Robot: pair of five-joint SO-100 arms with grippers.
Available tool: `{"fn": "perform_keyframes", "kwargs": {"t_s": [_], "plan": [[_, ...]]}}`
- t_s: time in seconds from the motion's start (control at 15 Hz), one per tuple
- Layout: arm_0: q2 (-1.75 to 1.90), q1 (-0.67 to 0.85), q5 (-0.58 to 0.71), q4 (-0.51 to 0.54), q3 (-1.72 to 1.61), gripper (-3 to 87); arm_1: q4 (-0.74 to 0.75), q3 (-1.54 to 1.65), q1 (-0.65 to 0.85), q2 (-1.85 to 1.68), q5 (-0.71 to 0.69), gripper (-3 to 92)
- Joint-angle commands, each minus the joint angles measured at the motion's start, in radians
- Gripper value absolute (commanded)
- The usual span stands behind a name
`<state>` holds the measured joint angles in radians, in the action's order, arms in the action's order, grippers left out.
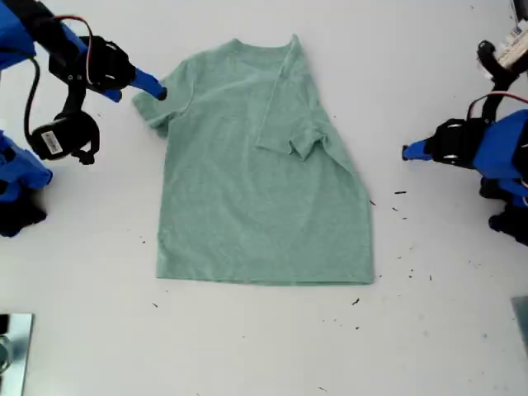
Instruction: Fold t shirt
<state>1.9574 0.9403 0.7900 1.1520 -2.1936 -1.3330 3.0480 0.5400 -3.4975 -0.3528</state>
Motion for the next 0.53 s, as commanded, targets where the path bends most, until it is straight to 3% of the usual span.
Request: {"fn": "perform_keyframes", "kwargs": {"t_s": [0.0,0.13,0.27,0.47], "plan": [[-0.140,0.040,-0.003,-0.126,-0.028,32.0,0.011,0.063,-0.017,-0.008,0.006,2.2],[-0.319,0.048,-0.011,-0.238,-0.034,28.6,0.011,0.063,-0.021,-0.008,0.005,2.2],[-0.331,-0.014,-0.032,-0.282,-0.046,-0.2,0.011,0.063,-0.023,-0.008,0.005,2.2],[0.127,-0.084,-0.101,-0.176,-0.028,-0.2,0.011,0.063,-0.015,-0.008,0.008,2.2]]}}
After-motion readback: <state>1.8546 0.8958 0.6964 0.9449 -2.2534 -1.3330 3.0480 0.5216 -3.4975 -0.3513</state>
